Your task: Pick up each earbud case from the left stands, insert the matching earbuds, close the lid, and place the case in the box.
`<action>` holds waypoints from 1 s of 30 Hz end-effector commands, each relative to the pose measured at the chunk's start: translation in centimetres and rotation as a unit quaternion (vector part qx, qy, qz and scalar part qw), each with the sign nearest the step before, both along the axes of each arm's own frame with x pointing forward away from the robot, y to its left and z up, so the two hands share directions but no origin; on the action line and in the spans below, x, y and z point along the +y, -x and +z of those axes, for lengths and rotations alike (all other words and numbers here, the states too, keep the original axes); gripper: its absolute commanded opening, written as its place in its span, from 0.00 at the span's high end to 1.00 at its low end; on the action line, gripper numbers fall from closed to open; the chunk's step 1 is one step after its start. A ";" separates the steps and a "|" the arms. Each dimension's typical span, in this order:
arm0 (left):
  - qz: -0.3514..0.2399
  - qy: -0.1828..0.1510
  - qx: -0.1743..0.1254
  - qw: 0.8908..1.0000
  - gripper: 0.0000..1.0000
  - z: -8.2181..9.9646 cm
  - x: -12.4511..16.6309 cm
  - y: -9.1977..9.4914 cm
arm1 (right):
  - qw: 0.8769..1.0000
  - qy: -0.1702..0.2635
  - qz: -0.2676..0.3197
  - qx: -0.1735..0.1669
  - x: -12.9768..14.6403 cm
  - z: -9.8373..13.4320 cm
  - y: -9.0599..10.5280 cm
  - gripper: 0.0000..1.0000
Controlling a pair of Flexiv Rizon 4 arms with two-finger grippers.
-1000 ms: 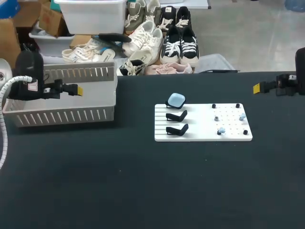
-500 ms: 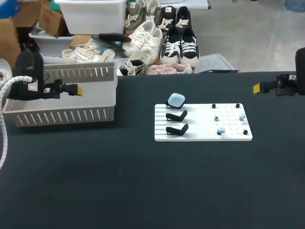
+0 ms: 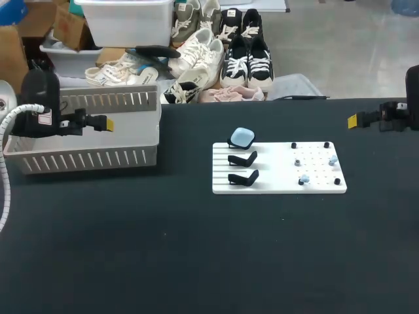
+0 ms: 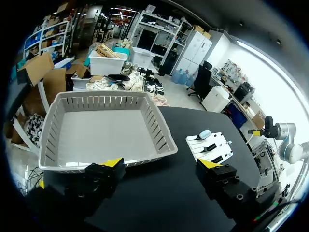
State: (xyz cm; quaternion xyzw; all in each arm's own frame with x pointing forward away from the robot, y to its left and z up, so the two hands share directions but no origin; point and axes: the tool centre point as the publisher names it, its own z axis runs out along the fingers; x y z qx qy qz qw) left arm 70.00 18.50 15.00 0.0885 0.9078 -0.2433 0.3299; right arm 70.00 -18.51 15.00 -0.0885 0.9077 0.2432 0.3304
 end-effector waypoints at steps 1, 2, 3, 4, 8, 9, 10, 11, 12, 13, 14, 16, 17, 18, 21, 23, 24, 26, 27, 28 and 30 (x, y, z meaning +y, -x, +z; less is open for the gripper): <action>0.000 0.000 0.000 1.000 0.00 0.0 0.0 0.0 | 1.000 0.000 0.000 0.000 0.0 0.0 0.0 0.00; 0.000 0.000 0.000 1.000 0.00 0.0 0.0 0.0 | 1.000 0.000 0.000 0.000 0.0 0.0 0.0 0.00; 0.000 0.000 0.000 1.000 0.00 0.0 0.0 0.0 | 1.000 0.000 0.000 0.000 0.0 0.0 0.0 0.00; 0.000 0.000 0.000 1.000 0.00 0.0 0.0 0.0 | 1.000 0.000 0.000 0.000 0.0 0.0 0.0 0.00; -0.050 -0.019 -0.002 0.999 0.00 0.4 -0.5 -1.8 | 1.000 0.000 0.000 0.000 0.0 0.0 0.0 0.00; -0.059 -0.023 -0.004 0.998 0.00 0.5 -0.8 -2.1 | 1.000 0.000 0.000 0.000 0.0 0.0 0.0 0.00; -0.059 -0.023 -0.004 0.998 0.00 0.5 -0.8 -2.1 | 1.000 0.000 0.000 0.000 0.0 0.0 0.0 0.00; -0.059 -0.023 -0.004 0.998 0.00 0.5 -0.8 -2.1 | 1.000 0.000 0.000 0.000 0.0 0.0 0.0 0.00; -0.059 -0.023 -0.004 0.998 0.00 0.5 -0.8 -2.1 | 1.000 0.000 0.000 0.000 0.0 0.0 0.0 0.00; -0.069 -0.028 -0.006 0.997 0.00 0.6 -1.0 -2.3 | 1.000 0.000 0.000 0.000 0.0 0.0 0.0 0.00; -0.069 -0.028 -0.006 0.997 0.00 0.6 -1.0 -2.3 | 1.000 0.000 0.000 0.000 0.0 0.0 0.0 0.00; -0.069 -0.028 -0.006 0.997 0.00 0.6 -1.0 -2.3 | 1.000 0.000 0.000 0.000 0.0 0.0 0.0 0.00; -0.069 -0.028 -0.006 0.997 0.00 0.6 -1.0 -2.3 | 1.000 0.000 0.000 0.000 0.0 0.0 0.0 0.00; -0.069 -0.028 -0.006 0.997 0.00 0.6 -1.0 -2.3 | 1.000 0.000 0.000 0.000 0.0 0.0 0.0 0.00; -0.069 -0.028 -0.006 0.997 0.00 0.6 -1.0 -2.3 | 1.000 0.000 0.000 0.000 0.0 0.0 0.0 0.00; -0.069 -0.028 -0.006 0.997 0.00 0.6 -1.0 -2.3 | 1.000 0.000 0.000 0.000 0.0 0.0 0.0 0.00; -0.069 -0.028 -0.006 0.997 0.00 0.6 -1.0 -2.3 | 1.000 0.000 0.000 0.000 0.0 0.0 0.0 0.00; -0.160 -0.064 -0.040 0.984 0.00 1.3 -2.9 -4.9 | 1.000 0.000 0.000 0.000 0.0 0.0 0.0 0.00; -0.249 -0.102 -0.074 0.960 0.00 2.1 -4.9 -7.5 | 1.000 0.000 0.000 0.000 0.0 0.0 0.0 0.00; -0.285 -0.117 -0.088 0.947 0.00 2.2 -5.1 -7.8 | 1.000 0.000 0.000 0.000 0.0 0.0 0.0 0.00; -0.267 -0.097 -0.103 0.953 0.00 2.8 -5.1 -8.1 | 1.000 0.000 0.000 0.000 0.0 0.0 0.0 0.00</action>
